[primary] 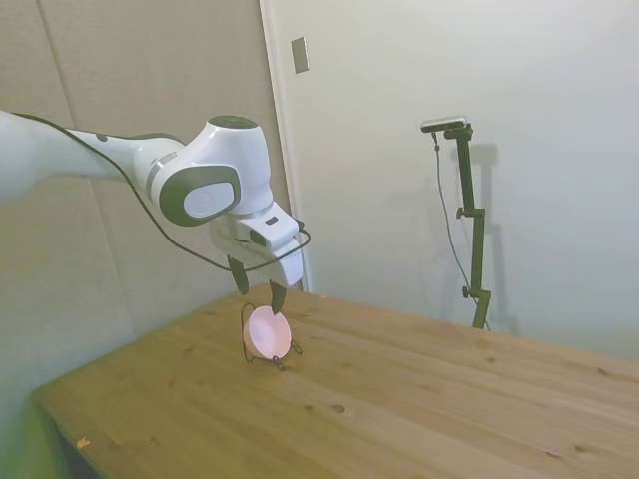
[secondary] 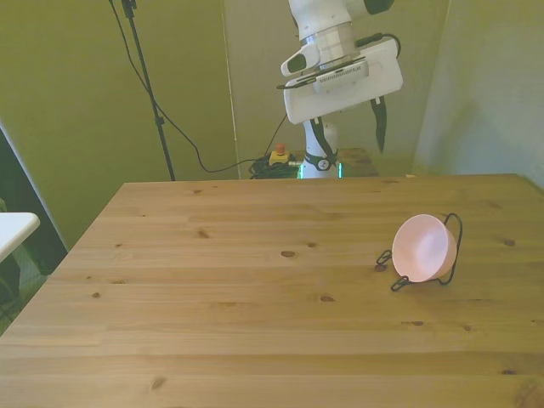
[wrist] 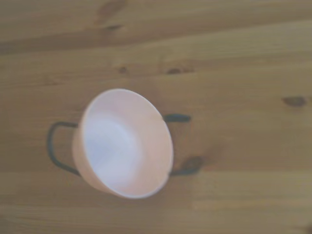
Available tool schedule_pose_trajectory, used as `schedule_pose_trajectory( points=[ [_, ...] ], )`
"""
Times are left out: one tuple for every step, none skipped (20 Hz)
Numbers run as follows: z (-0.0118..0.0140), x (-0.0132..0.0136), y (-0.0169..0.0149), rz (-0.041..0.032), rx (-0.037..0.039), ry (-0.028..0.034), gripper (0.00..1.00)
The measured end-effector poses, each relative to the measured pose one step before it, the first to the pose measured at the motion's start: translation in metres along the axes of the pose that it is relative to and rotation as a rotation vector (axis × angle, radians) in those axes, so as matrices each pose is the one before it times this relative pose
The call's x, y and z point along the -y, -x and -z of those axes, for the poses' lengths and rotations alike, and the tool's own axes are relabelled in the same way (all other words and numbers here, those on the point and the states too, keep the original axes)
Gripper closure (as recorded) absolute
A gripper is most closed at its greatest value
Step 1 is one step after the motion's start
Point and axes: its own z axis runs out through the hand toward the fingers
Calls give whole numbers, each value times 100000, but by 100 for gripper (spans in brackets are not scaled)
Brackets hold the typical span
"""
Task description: Load the bowl
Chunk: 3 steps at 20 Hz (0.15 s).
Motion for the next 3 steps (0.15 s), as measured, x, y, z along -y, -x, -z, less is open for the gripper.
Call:
schedule_pose_trajectory(
  points=[
    [-91, -465, 116, -2387, -1745, 2763, 0],
    [-175, -406, 174, -2065, -1805, 2675, 0],
    [-380, -362, 243, -2150, -1673, 2841, 0]
  ],
)
